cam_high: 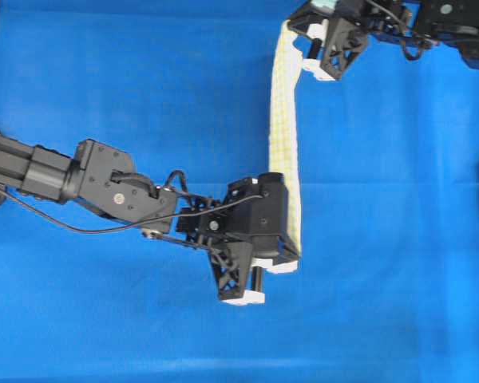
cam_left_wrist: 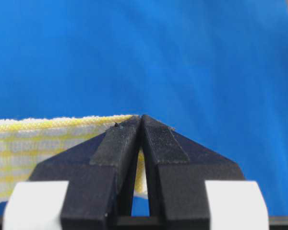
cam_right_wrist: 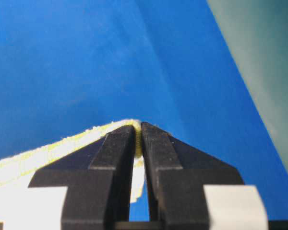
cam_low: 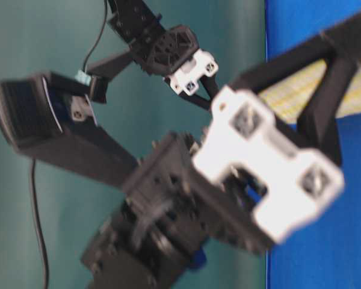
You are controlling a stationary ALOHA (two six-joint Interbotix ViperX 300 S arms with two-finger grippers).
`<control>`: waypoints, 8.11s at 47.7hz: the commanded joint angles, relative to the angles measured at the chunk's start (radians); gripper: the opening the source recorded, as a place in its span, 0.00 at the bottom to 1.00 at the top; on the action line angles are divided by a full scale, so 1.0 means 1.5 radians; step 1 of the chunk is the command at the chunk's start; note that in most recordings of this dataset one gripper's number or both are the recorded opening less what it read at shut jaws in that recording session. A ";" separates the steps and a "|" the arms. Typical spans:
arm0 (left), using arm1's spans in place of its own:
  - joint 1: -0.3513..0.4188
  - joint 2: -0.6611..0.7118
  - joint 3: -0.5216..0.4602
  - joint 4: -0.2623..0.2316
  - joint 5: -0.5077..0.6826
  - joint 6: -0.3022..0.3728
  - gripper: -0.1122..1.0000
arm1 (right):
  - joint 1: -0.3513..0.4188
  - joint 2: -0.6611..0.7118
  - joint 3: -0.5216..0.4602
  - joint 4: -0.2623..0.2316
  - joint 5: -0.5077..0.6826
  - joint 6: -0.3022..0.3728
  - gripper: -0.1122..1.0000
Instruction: Fold the yellow towel.
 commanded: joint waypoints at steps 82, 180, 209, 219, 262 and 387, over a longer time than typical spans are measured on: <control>0.148 -0.229 0.221 0.002 0.082 0.004 0.69 | 0.026 -0.092 0.052 0.011 0.018 0.014 0.77; 0.488 0.054 0.190 -0.012 -0.257 0.045 0.66 | -0.040 0.192 0.012 0.171 -0.180 0.051 0.76; 0.488 0.045 0.186 -0.012 -0.252 0.049 0.15 | -0.028 0.192 0.013 0.172 -0.202 0.050 0.17; 0.490 0.001 0.185 -0.010 -0.235 0.057 0.15 | -0.028 0.160 0.021 0.172 -0.200 0.049 0.17; 0.375 -0.106 0.237 -0.012 -0.199 0.049 0.15 | 0.074 0.038 0.102 0.179 -0.196 0.048 0.17; 0.025 -0.196 0.308 -0.012 -0.197 -0.062 0.82 | 0.439 -0.012 0.161 0.310 -0.181 0.043 0.82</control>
